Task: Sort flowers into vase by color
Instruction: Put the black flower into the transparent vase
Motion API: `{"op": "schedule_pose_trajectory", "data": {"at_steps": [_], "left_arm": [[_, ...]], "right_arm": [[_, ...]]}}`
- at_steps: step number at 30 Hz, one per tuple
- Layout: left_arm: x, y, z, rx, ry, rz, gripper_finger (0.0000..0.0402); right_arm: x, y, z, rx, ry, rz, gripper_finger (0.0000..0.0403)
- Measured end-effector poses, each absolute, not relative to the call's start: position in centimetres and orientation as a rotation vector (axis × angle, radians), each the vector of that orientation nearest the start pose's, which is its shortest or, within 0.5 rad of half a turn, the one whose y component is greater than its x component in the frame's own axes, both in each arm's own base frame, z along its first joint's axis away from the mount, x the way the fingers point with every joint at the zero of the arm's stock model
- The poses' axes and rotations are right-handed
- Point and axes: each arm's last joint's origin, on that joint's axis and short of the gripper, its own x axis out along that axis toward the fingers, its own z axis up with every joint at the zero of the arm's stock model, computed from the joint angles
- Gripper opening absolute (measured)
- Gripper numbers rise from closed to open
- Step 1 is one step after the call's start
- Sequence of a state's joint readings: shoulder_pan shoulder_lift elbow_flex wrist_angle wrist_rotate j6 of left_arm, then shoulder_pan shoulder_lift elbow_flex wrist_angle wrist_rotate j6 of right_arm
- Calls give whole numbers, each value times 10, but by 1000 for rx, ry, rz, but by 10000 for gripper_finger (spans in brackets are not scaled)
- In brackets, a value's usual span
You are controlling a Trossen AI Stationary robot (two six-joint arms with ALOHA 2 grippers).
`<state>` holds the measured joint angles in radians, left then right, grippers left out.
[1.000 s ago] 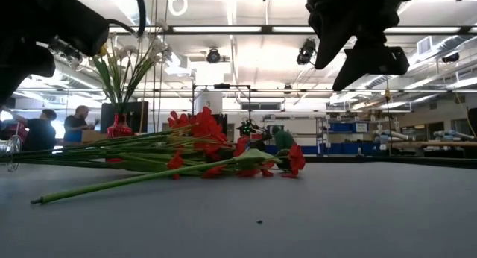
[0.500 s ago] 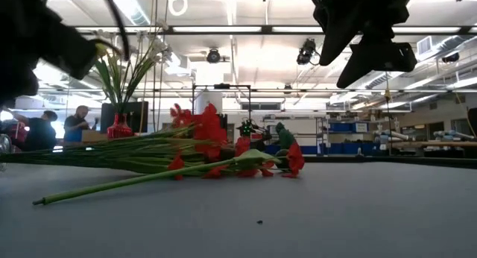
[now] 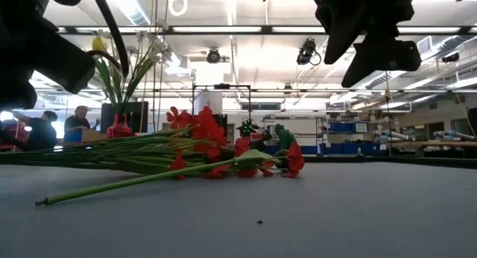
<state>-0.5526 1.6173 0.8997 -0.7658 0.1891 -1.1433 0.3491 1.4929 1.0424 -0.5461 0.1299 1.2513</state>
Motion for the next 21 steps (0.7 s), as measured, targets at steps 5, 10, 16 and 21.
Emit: {"op": "schedule_pose_trajectory", "data": {"at_steps": [5, 10, 16, 21], "left_arm": [[222, -142, 160, -636, 1513, 377, 226], [229, -141, 164, -641, 1388, 420, 226], [238, -145, 172, -613, 1258, 457, 226], [243, -146, 174, -621, 1148, 485, 224]], "right_arm": [[276, 104, 231, 880, 977, -425, 200], [265, 109, 226, 832, 1061, -474, 200], [257, 116, 224, 796, 1100, -495, 200], [251, 125, 224, 785, 1100, -509, 200]]}}
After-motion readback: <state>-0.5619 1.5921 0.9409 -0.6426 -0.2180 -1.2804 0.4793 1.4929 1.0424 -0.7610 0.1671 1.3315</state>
